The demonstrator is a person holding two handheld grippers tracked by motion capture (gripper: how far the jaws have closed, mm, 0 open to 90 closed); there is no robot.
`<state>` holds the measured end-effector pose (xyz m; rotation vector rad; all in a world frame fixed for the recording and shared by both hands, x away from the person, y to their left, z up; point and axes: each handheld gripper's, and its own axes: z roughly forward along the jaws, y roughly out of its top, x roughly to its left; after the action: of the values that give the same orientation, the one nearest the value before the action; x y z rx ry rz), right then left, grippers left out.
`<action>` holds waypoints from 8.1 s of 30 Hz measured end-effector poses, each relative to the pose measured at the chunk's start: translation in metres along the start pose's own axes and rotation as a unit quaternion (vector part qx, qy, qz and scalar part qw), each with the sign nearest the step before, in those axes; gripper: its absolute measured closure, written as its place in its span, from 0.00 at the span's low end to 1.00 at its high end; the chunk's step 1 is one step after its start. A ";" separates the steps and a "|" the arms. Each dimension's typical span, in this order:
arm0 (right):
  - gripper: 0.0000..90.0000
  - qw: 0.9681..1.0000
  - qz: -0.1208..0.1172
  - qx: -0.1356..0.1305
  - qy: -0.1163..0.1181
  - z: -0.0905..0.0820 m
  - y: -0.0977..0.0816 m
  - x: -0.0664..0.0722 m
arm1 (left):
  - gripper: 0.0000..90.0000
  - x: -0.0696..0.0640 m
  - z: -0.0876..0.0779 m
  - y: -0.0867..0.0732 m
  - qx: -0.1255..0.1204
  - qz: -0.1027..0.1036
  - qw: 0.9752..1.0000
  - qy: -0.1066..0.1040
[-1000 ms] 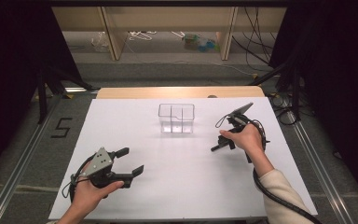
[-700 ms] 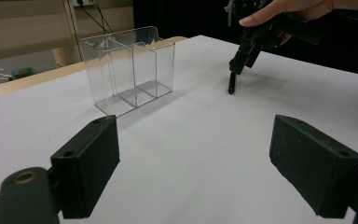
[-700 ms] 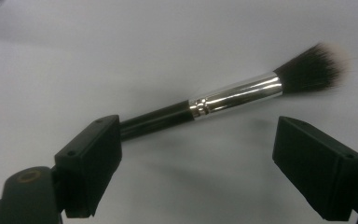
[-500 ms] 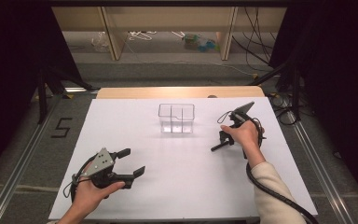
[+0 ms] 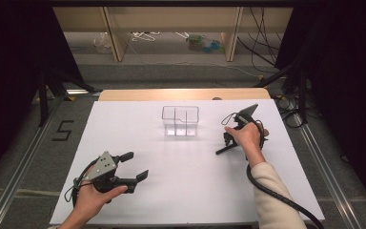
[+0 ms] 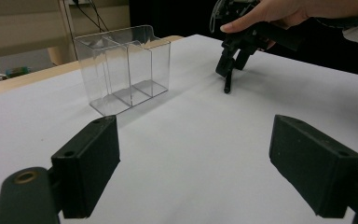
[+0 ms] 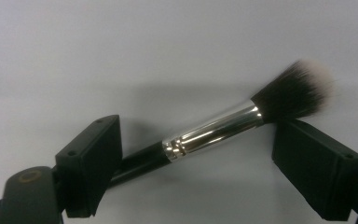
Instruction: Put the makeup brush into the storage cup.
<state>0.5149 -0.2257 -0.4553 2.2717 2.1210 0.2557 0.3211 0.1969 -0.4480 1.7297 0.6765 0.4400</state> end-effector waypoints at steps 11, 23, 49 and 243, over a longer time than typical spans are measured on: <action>0.26 0.999 -0.017 0.013 -0.045 0.002 0.002 0.010 | 0.18 0.000 -0.001 0.000 0.005 0.005 1.000 0.003; 0.56 0.997 -0.060 0.026 -0.044 -0.004 0.004 0.001 | 0.18 -0.001 0.000 -0.001 0.002 -0.010 1.000 0.000; 0.87 0.996 -0.080 0.030 -0.027 -0.008 0.007 -0.015 | 0.18 -0.001 0.000 -0.001 0.008 0.000 1.000 0.000; 0.87 0.870 -0.259 -0.390 0.155 -0.065 -0.052 -0.028 | 0.18 0.001 0.001 -0.002 0.005 -0.014 1.000 0.003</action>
<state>0.4535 -0.2555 -0.4004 1.2248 2.0857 1.2416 0.3218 0.1969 -0.4507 1.7273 0.7071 0.4227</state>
